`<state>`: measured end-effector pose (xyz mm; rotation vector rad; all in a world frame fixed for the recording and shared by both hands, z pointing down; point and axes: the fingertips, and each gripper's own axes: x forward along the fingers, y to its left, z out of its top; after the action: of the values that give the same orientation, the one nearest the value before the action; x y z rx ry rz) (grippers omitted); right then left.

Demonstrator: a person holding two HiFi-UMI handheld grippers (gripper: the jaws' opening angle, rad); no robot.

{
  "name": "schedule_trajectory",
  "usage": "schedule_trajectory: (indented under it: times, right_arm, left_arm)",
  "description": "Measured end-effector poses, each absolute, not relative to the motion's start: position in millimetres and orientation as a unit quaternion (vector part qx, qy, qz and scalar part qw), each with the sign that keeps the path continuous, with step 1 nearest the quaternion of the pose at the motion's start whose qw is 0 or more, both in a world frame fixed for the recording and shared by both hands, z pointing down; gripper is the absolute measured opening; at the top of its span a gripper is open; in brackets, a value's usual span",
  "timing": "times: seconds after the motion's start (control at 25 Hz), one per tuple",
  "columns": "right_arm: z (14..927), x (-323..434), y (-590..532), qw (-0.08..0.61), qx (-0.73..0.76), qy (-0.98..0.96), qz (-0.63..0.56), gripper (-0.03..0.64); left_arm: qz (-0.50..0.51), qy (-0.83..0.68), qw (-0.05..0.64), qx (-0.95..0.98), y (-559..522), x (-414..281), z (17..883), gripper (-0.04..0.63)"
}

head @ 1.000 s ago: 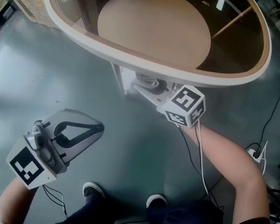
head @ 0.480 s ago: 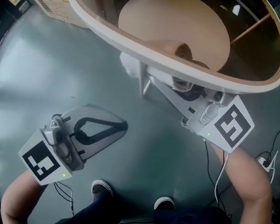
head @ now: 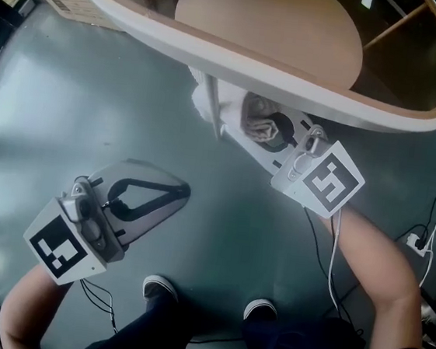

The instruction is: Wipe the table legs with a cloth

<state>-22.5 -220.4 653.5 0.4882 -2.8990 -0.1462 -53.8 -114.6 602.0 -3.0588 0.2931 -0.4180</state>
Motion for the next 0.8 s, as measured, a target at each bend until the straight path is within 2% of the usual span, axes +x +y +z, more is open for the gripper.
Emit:
schedule_trajectory:
  times: [0.4, 0.6, 0.8]
  right_arm:
    - [764, -25, -225, 0.173, 0.174, -0.969, 0.015, 0.066]
    - [773, -28, -227, 0.148, 0.2, -0.967, 0.057, 0.066]
    - [797, -26, -224, 0.2, 0.194, -0.959, 0.054, 0.066]
  left_arm:
    - [-0.143, 0.09, 0.005, -0.986, -113, -60, 617, 0.009]
    - [-0.152, 0.096, 0.0, -0.984, -112, -70, 625, 0.008]
    - [-0.148, 0.094, -0.004, -0.984, -108, -66, 623, 0.008]
